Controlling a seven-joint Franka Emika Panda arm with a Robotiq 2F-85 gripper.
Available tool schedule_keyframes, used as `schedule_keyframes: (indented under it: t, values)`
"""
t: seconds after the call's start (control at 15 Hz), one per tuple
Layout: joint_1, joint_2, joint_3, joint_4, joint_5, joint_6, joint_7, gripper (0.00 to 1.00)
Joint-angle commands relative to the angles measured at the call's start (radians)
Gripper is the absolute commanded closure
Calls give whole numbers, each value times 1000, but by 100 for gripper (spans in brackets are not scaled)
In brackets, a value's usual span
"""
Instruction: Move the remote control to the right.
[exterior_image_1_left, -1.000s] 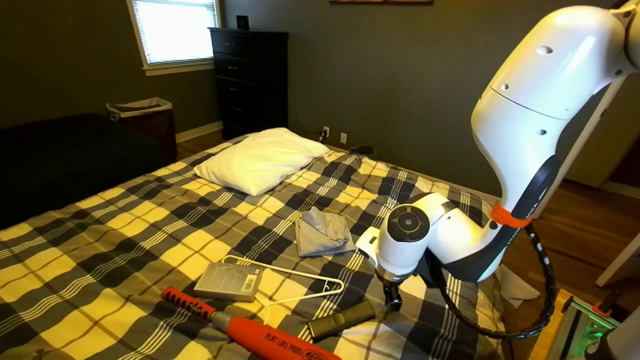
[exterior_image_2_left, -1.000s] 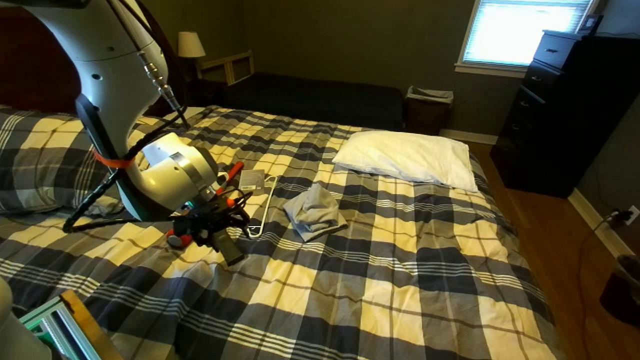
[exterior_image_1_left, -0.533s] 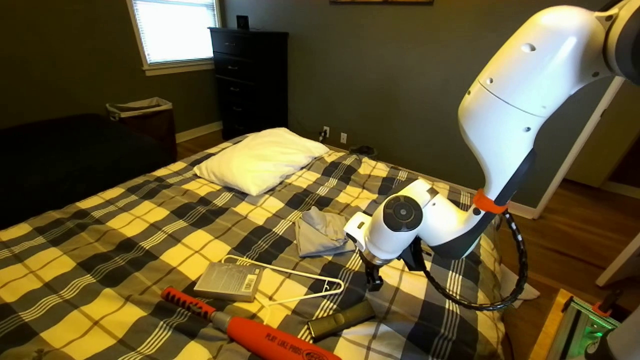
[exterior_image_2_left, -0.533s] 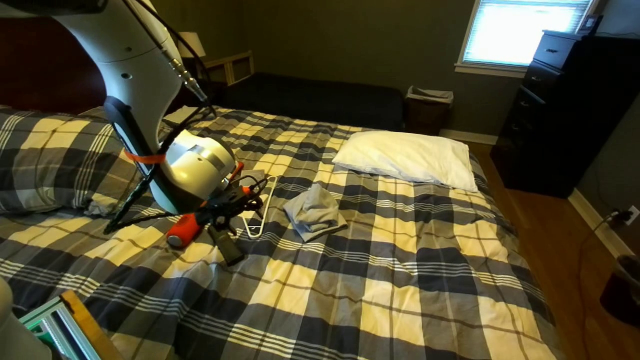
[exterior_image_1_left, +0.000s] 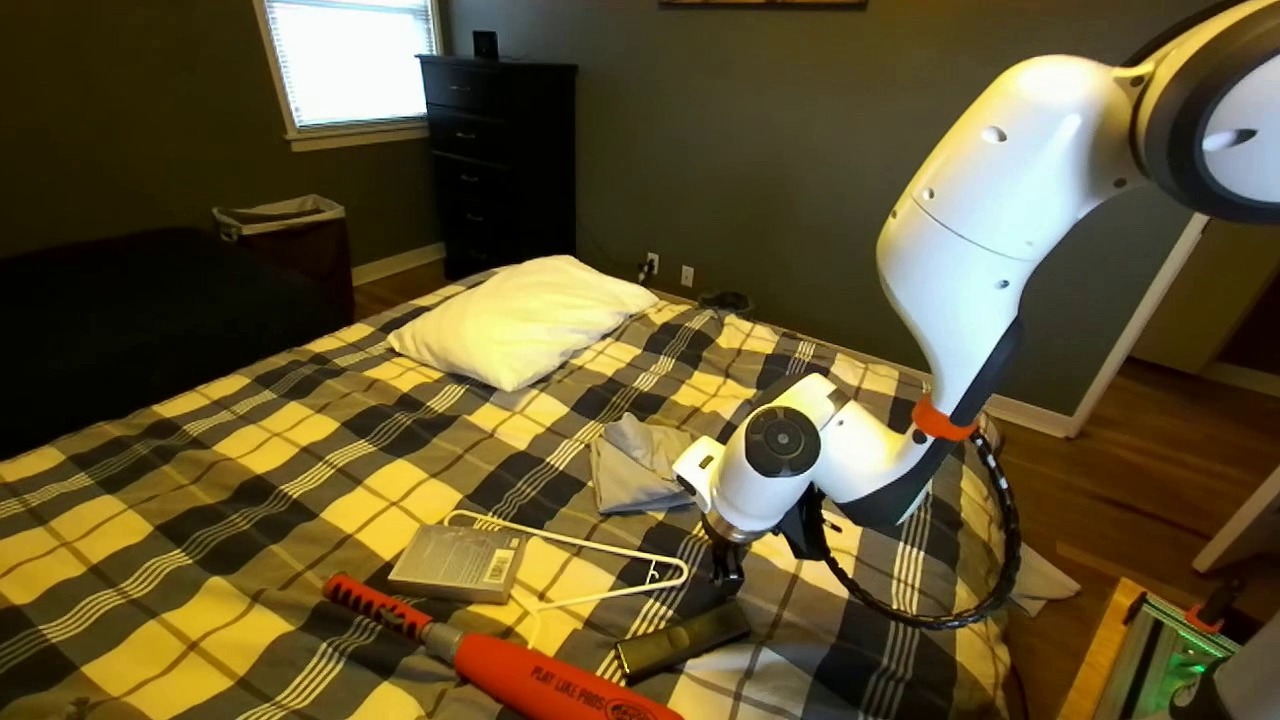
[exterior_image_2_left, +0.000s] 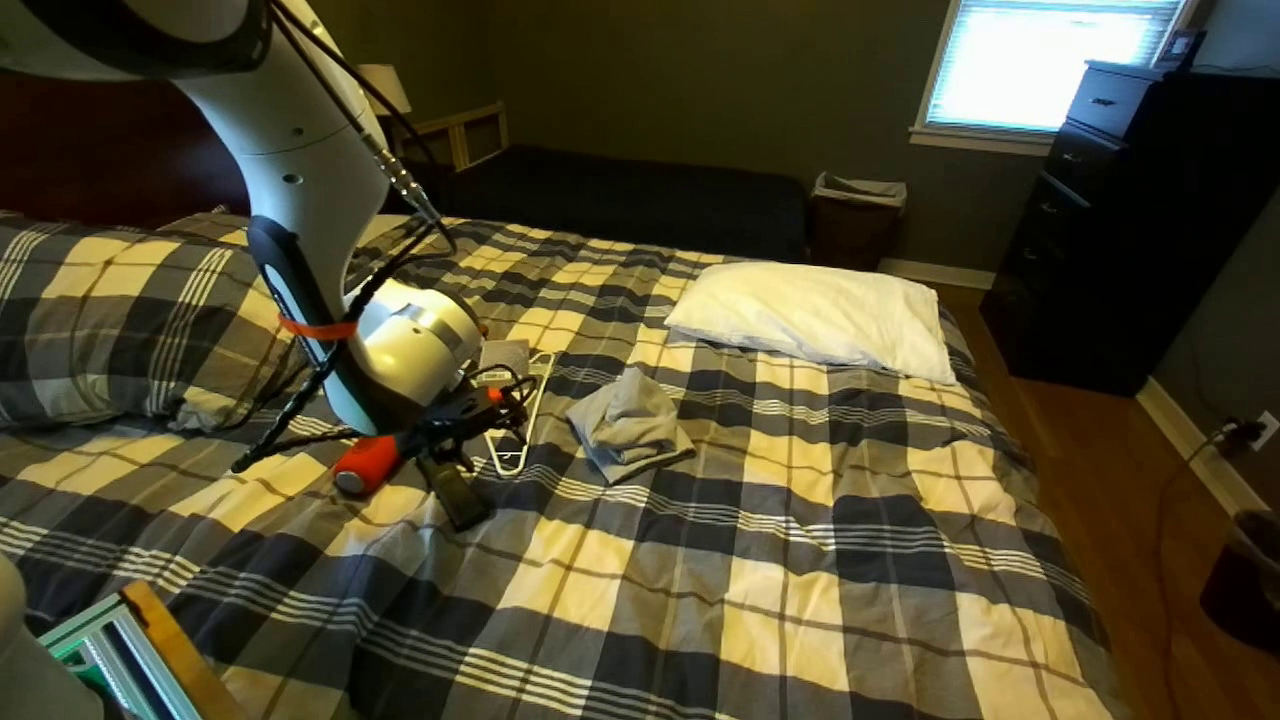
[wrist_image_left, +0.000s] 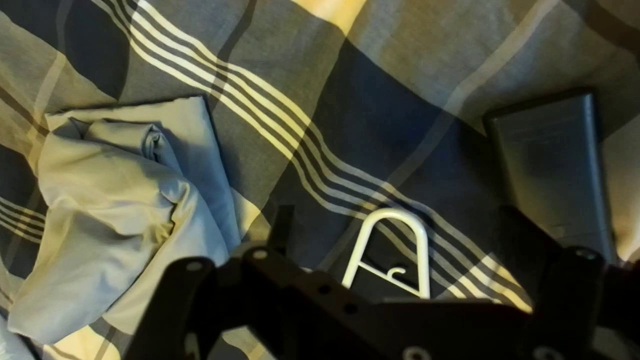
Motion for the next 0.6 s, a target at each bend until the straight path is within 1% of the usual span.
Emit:
schedule_keyframes:
  t: [0.0,0.13,0.33,0.47,0.53]
  values:
    - [-2,64,11,53,-7,47,32,0]
    - [4,85,34,74,-4,77,4,0]
    - [4,96,84,71,16,129,-50,0]
    - [-1,106,120,52,55,126,-101,0]
    - [-14,117,139,35,97,110,-141,0]
